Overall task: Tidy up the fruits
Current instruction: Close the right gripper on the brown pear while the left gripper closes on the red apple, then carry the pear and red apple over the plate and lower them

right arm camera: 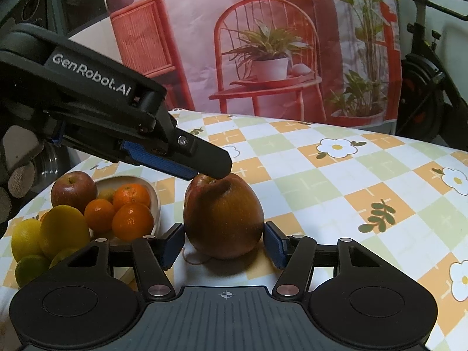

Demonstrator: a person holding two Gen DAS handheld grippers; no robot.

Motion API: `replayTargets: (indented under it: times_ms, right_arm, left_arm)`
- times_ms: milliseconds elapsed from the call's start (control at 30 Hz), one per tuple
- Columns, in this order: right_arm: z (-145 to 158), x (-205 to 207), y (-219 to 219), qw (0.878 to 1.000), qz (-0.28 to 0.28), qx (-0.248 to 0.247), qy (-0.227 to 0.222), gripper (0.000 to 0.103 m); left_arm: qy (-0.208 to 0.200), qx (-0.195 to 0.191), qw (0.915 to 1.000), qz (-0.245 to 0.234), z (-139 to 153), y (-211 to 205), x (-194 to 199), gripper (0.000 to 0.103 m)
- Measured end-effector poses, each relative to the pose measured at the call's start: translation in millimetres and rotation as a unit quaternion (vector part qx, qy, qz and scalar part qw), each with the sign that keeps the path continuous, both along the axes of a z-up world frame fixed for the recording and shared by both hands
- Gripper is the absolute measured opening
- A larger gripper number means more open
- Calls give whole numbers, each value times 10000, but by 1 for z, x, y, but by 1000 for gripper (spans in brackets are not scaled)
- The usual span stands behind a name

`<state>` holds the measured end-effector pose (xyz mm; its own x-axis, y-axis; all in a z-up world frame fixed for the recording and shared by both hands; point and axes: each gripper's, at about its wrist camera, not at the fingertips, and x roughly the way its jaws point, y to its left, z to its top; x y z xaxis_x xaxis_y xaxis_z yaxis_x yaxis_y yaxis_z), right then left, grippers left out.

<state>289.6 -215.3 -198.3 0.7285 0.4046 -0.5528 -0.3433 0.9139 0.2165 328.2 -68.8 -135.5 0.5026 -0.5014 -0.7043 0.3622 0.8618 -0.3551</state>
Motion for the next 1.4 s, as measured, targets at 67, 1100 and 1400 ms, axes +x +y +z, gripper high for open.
replayTargets:
  times_ms: [67,1100,1400]
  right_arm:
    - [0,0,0,10000,-3,4,0,55]
    - [0,0,-3,9999,-34,106,63,55]
    - [20,-20,0,9994,-49,281,-208,55]
  left_arm:
    - [-14,37,10000,3,0,-1,-1,36]
    - [-441,583,9970,-255,1,-16,-13,42]
    - [-590,518,9960,-422,25,-4,-30,42]
